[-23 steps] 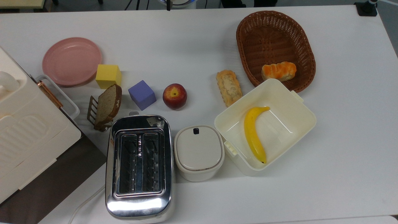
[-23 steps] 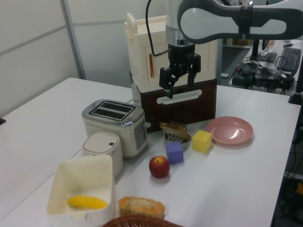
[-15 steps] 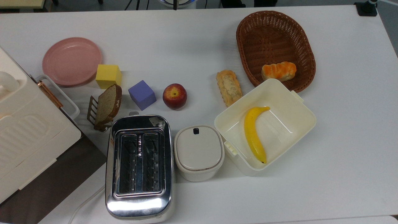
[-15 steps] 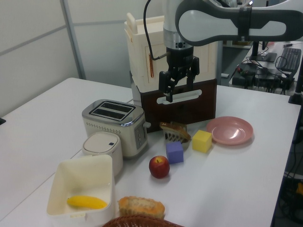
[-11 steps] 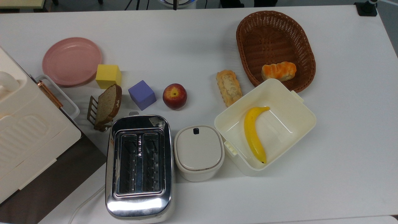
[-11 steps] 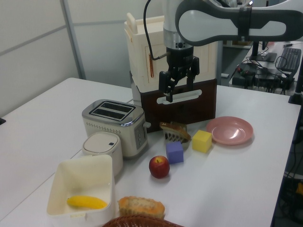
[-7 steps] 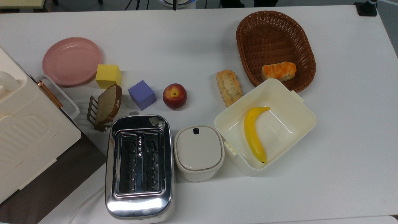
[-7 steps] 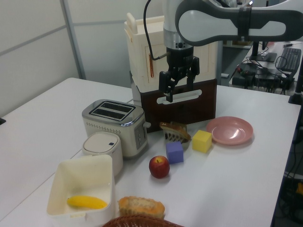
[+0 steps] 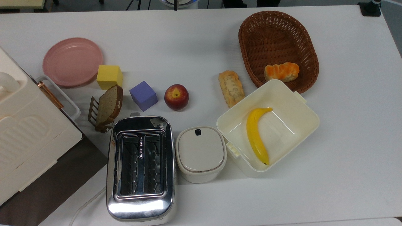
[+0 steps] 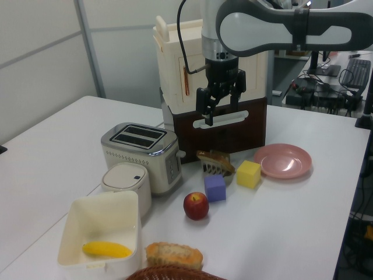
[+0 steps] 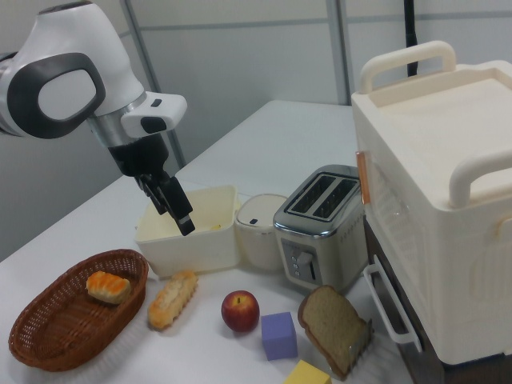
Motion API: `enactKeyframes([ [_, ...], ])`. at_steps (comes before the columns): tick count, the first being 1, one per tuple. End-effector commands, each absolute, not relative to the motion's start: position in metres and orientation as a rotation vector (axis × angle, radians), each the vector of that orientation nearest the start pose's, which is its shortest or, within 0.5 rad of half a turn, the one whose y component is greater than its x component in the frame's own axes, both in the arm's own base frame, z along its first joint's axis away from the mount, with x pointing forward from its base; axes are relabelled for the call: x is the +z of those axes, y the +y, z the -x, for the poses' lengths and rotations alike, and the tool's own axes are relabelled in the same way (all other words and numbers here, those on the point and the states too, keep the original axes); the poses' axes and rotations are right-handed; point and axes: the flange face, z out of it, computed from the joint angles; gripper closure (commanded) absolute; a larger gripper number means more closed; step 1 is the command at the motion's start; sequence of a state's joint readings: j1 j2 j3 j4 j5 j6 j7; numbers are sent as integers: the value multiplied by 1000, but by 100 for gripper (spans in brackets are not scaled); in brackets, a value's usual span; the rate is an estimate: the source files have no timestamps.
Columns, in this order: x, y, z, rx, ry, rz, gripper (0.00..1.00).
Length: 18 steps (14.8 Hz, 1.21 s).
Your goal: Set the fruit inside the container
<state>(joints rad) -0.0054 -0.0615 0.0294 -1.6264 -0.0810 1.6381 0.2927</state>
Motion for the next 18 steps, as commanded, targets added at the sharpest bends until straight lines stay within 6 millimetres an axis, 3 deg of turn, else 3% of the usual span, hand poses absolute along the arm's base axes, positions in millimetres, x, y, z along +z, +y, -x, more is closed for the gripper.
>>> enactKeyframes([
  [1, 640, 5, -540, -100, 393, 3172, 0],
  [18, 631, 7, -539, -68, 370, 3177, 0],
])
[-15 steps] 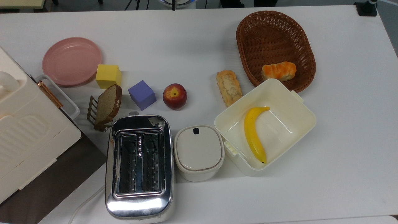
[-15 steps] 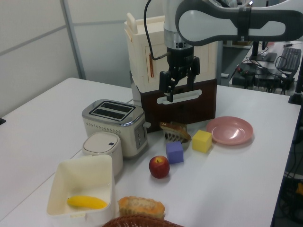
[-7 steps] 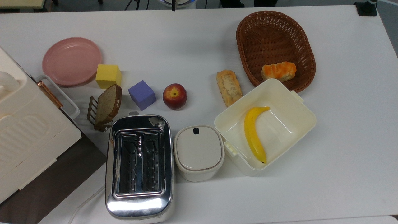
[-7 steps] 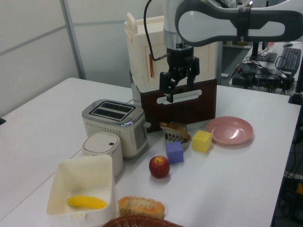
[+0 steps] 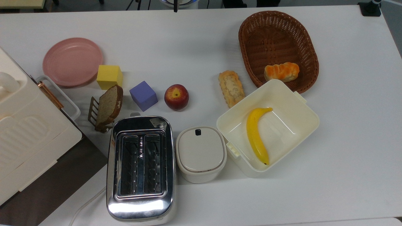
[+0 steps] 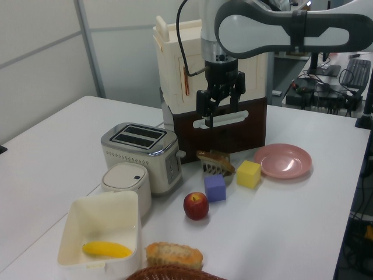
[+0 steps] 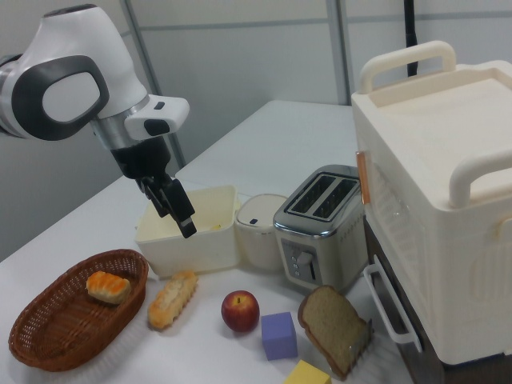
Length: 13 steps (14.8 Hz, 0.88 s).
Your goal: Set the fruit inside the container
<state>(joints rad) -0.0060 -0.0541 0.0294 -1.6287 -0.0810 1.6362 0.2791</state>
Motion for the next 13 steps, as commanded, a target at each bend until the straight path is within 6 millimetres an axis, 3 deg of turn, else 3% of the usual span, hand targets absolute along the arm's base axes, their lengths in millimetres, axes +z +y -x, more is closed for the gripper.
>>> enactKeyframes([
  [1, 630, 7, -539, -65, 368, 3178, 0],
  [7, 625, 9, -540, -63, 362, 3180, 0],
  [9, 615, 12, -543, -90, 350, 3179, 0],
  [13, 588, 38, -554, -186, 272, 3172, 0],
])
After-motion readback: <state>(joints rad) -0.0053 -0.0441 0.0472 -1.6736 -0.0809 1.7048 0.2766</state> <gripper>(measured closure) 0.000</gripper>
